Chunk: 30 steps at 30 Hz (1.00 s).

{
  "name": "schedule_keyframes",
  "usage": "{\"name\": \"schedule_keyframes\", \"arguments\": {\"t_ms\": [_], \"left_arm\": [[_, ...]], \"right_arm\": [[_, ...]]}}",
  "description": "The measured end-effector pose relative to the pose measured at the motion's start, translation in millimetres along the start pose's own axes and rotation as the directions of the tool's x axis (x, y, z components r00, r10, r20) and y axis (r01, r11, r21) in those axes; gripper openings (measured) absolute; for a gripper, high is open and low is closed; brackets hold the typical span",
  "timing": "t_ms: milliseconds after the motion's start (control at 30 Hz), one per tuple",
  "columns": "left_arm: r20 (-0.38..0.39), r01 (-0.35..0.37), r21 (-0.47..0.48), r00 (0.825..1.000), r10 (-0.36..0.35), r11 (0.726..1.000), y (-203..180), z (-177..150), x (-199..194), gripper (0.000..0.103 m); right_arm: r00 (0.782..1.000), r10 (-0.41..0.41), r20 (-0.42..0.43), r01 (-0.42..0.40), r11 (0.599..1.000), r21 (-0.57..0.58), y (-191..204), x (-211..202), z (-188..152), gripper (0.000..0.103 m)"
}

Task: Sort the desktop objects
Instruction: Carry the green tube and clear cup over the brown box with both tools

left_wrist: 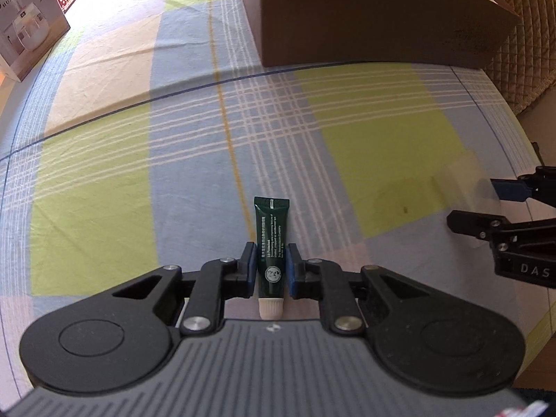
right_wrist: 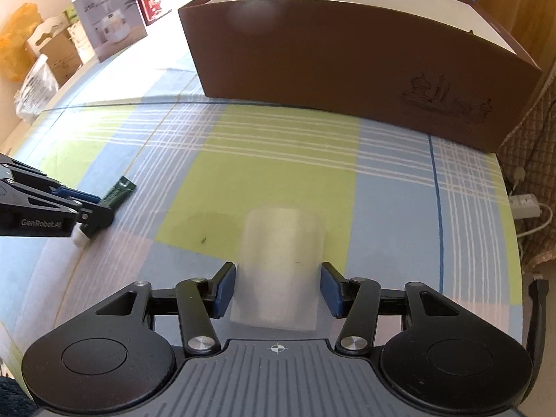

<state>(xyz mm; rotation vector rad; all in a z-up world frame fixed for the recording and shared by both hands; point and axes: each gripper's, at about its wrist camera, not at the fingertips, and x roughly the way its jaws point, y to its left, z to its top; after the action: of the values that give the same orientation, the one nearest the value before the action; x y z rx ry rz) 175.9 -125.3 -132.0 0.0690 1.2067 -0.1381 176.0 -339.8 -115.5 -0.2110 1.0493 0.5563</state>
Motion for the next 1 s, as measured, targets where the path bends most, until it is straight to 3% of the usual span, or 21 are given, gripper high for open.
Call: {"name": "schedule_keyframes", "arguments": {"t_ms": [233,533,1000], "left_arm": [[0.016,0.014,-0.025,1.000,-0.014,1.000,-25.5,4.1,-8.1,0.013],[0.124,0.044,-0.028,0.992,-0.040,0.999,-51.6,29.2,-40.7,0.013],[0.285,0.115,0.014,0.952,-0.114,0.993,-68.2,126.7,-80.4,0.013]], "right_arm": [[0.999,0.045,0.015,-0.045,0.999,0.014,-22.4,-13.4,-1.0,0.049],[0.994,0.091,0.063,-0.094,0.994,0.055,-50.6,-34.6,14.3,0.049],[0.955,0.133,0.264,-0.146,0.989,0.032,-89.9,-70.8,99.9,0.049]]}}
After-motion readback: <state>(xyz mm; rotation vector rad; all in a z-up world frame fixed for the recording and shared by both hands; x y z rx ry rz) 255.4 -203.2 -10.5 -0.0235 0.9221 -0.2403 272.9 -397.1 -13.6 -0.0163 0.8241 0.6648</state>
